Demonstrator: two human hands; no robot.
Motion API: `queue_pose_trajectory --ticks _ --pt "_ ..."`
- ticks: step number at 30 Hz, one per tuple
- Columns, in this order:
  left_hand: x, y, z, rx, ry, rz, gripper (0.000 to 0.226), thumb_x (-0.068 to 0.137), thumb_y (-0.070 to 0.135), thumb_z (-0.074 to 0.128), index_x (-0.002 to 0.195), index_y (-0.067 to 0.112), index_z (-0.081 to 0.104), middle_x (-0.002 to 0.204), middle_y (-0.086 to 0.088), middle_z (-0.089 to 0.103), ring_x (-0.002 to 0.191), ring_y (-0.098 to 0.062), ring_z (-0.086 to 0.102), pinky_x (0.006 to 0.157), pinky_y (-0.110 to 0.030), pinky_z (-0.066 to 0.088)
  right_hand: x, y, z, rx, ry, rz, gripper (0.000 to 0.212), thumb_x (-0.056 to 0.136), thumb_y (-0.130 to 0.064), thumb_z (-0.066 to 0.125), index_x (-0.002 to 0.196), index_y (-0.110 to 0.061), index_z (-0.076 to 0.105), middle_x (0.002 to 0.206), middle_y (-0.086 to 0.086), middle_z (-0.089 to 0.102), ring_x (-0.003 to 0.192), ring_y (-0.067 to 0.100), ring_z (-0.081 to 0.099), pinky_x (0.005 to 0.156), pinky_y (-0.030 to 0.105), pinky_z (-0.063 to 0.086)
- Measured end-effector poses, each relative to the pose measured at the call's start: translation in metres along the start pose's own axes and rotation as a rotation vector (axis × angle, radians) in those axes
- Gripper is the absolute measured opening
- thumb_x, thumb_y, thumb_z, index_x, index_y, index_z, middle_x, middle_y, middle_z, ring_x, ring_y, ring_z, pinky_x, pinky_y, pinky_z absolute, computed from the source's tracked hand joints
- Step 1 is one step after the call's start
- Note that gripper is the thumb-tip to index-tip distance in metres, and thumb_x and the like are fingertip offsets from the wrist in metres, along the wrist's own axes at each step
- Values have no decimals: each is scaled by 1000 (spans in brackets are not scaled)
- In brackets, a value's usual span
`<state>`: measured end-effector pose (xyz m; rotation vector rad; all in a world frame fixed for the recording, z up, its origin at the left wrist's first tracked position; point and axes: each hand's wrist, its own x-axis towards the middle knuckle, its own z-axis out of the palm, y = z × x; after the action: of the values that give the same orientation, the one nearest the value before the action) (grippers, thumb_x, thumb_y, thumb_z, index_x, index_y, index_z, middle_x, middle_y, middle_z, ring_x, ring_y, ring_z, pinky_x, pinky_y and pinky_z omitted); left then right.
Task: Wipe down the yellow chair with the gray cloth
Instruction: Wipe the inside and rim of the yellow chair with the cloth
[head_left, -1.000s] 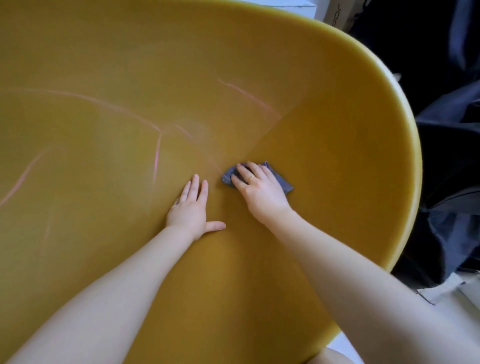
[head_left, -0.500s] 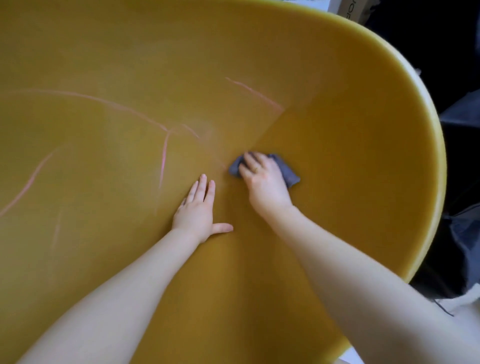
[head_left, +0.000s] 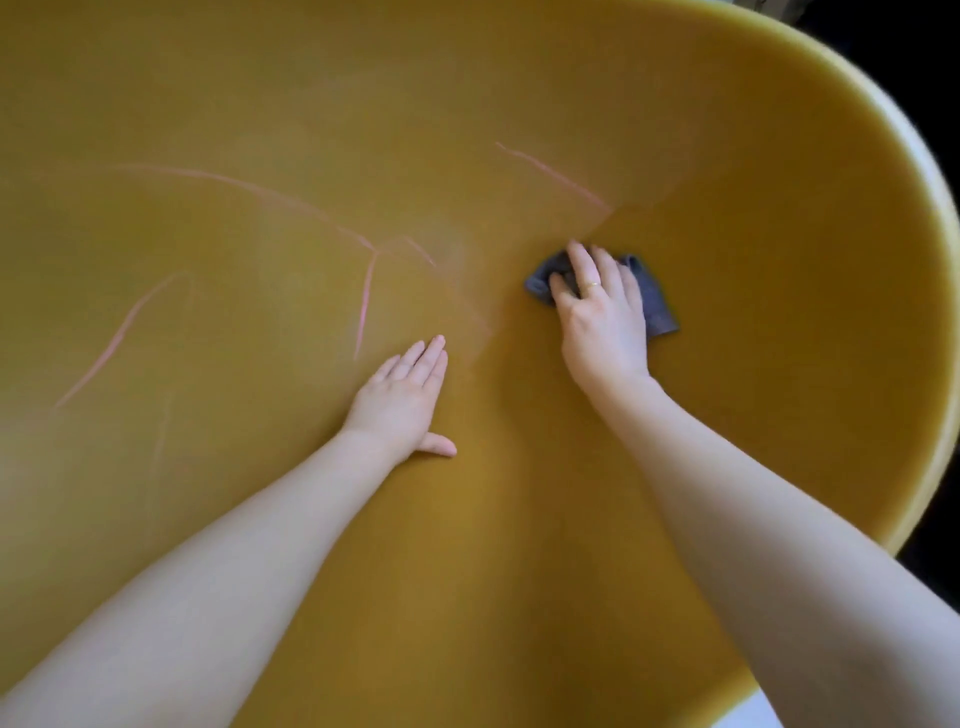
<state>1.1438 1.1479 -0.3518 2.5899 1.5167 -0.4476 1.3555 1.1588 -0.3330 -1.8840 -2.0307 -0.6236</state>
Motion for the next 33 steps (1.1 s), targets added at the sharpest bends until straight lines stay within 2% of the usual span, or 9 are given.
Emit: queue_pose_trajectory --ticks 4,7,13,16,20,22,27,30,33 --pt "5 -2 4 -45 24 -127 129 64 72 61 148 2 -9 155 -10 -20 146 -19 -8 117 -32 -2 -15 -46 17 160 -29 56 34 77 -14 37 84 -2 68 103 21 62 92 38 56 84 40 30" --pt "6 -4 4 -101 35 -122 130 62 68 67 148 3 -8 156 -9 -20 146 -18 -7 117 -31 -1 -37 -85 24 201 -212 -81 40 72 -19 36 86 -7 72 94 12 65 87 34 61 85 37 42" --pt "5 -4 4 -77 40 -120 130 64 72 61 148 5 -11 155 -8 -22 145 -17 -10 116 -31 -6 -6 -32 9 -116 -134 -389 29 80 -19 41 84 -13 70 84 5 64 79 27 58 75 35 33" --pt "6 -5 3 -93 28 -107 130 64 73 61 148 5 -12 155 -8 -23 145 -18 -11 117 -32 -3 26 7 -5 -238 -60 -181 32 82 -18 39 95 -12 68 97 10 63 93 30 43 80 40 27" --pt "6 -7 5 -117 43 -100 131 63 73 61 148 5 -12 155 -7 -23 145 -18 -10 117 -30 0 26 -10 -10 -114 -217 45 53 84 -10 27 134 -8 45 137 15 41 120 33 30 88 44 22" --pt "6 -6 4 -109 58 -99 131 62 72 62 148 5 -10 155 -8 -21 146 -18 -7 117 -30 1 7 -40 0 -52 -300 36 50 89 -11 31 139 -13 38 144 10 34 125 33 31 90 42 28" --pt "4 -3 -2 -109 34 -124 132 61 69 66 148 4 -8 156 -8 -19 146 -18 -5 117 -30 2 -27 -75 6 -97 -428 -190 44 76 -21 40 110 -22 68 111 0 65 96 26 60 73 30 47" --pt "1 0 -9 -103 -12 -129 131 63 68 68 148 2 -7 156 -10 -18 146 -20 -4 118 -31 3 -11 -46 -9 -247 -381 -303 47 78 -21 32 105 -27 70 110 -4 66 93 21 60 73 29 41" --pt "3 3 -23 -67 -44 -127 122 69 64 66 148 0 0 157 -13 -6 145 -24 8 117 -31 6 20 3 -29 -421 -286 -247 46 83 -19 31 109 -23 68 119 0 63 107 25 49 84 32 37"
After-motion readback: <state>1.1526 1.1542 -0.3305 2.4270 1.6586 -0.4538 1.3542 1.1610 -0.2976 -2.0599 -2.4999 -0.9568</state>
